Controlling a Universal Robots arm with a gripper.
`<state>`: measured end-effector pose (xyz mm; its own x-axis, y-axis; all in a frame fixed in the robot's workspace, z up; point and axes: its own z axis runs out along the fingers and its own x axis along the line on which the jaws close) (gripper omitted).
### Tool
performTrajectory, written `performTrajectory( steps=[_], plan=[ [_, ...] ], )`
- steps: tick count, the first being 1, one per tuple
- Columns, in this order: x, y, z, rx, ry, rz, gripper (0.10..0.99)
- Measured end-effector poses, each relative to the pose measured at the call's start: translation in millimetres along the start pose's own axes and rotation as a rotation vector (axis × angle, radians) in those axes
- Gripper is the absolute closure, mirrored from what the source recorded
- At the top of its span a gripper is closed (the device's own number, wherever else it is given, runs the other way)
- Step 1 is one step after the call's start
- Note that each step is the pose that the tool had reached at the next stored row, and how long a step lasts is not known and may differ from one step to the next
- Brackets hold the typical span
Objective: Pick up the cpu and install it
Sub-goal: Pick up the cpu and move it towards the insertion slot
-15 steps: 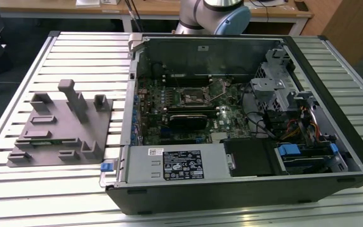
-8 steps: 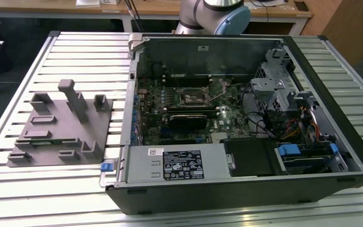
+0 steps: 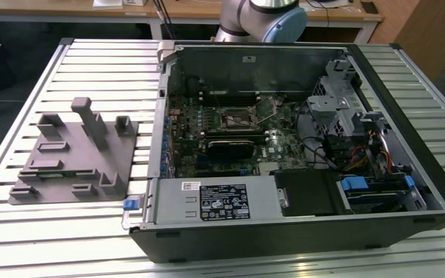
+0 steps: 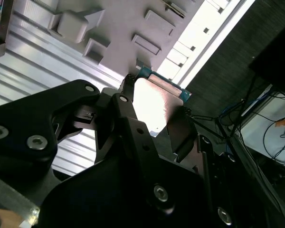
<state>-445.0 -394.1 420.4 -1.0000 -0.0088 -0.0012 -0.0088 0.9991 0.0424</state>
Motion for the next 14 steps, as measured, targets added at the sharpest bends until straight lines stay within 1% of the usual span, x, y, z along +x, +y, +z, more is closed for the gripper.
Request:
performTrajectory(
  steps=[5, 7, 8, 12, 14],
  plan=[
    [0.0, 1.9, -8.0, 0.002, 0.0000, 0.000, 0.557],
    [-0.5, 2.0, -8.8, 0.002, -0.0003, 0.000, 0.557],
    [-2.6, 2.0, -8.8, 0.002, -0.0001, 0.000, 0.557],
    [-20.6, 1.8, -8.7, 0.002, 0.0009, 0.000, 0.557],
    [-28.2, 1.8, -8.6, 0.002, 0.0012, 0.000, 0.557]
  ],
)
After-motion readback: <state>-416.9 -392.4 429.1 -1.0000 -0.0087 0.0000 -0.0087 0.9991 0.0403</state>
